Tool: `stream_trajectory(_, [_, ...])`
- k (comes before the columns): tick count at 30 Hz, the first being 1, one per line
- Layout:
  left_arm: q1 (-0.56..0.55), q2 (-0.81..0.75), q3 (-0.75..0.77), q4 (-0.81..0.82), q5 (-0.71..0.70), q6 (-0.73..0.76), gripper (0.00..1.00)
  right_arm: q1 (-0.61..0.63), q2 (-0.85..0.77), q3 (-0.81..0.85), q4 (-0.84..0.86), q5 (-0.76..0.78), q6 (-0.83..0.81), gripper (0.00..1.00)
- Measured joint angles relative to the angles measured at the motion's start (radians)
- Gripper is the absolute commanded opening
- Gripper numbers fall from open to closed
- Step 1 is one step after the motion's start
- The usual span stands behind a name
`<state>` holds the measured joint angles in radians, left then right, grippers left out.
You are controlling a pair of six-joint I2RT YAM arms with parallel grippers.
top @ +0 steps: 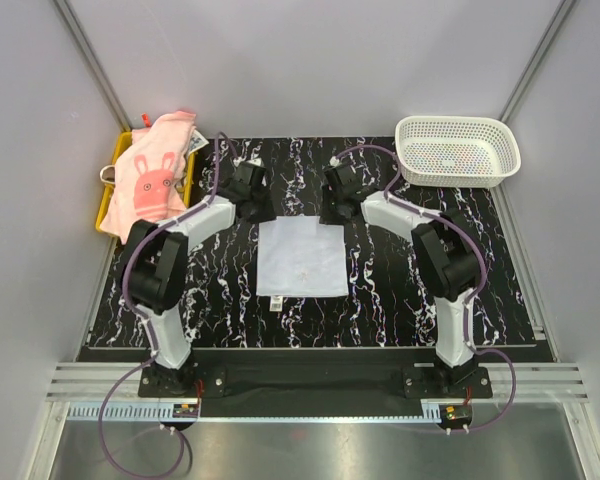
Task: Fold and stack the towels
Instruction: Fold the towel
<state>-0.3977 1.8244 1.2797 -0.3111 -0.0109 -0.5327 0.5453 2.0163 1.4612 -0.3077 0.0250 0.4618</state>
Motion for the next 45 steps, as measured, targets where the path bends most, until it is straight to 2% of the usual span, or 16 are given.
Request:
stream_trajectory(10, [0.055,0.185,0.078,0.007,0.034,0.024,0.25,-0.077,0.098,0.075,-0.034,-0.045,-0.014,0.27])
stream_trajectory(15, [0.066,0.22,0.11,0.011,0.034,0.016,0.25,-0.098,0.112,0.075,-0.035,-0.047,-0.014,0.27])
stream_trajectory(30, [0.07,0.222,0.113,0.013,0.035,0.009,0.27,-0.151,0.127,0.073,-0.035,-0.065,-0.019,0.3])
stream_trajectory(35, [0.07,0.222,0.115,0.013,0.05,0.01,0.34,-0.151,0.127,0.074,-0.035,-0.063,-0.023,0.33])
stream_trajectory(45, [0.071,0.15,0.137,-0.066,0.041,0.031,0.4,-0.151,0.127,0.074,-0.03,-0.034,-0.04,0.4])
